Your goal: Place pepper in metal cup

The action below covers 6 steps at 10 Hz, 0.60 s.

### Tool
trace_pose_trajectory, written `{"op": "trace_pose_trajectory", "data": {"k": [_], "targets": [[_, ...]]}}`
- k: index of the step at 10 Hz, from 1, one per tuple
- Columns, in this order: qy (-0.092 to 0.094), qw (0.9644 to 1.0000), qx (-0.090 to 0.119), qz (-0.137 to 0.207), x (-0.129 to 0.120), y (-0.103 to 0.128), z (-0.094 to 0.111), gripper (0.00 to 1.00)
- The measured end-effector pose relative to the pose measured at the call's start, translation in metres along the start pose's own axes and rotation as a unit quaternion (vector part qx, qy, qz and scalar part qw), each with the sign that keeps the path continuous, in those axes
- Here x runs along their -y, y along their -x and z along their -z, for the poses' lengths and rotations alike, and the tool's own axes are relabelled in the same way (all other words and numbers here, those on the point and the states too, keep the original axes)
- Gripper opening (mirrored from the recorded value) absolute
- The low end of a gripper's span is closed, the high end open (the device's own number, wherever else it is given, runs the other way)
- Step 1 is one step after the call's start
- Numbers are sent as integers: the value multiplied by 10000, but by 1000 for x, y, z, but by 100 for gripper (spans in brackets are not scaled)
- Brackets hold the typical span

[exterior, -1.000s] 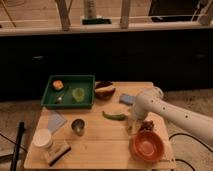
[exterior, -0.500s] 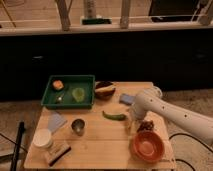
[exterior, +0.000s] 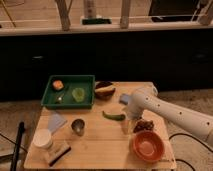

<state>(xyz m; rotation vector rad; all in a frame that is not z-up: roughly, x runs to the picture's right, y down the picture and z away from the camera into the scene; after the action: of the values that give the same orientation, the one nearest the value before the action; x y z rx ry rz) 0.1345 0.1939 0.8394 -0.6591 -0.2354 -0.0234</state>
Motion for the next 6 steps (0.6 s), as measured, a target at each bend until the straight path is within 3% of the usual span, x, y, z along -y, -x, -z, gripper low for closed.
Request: {"op": "trace_pose_trajectory", "data": {"k": [6], "targets": [[86,9998,-115,164,9,14,-3,80]]}}
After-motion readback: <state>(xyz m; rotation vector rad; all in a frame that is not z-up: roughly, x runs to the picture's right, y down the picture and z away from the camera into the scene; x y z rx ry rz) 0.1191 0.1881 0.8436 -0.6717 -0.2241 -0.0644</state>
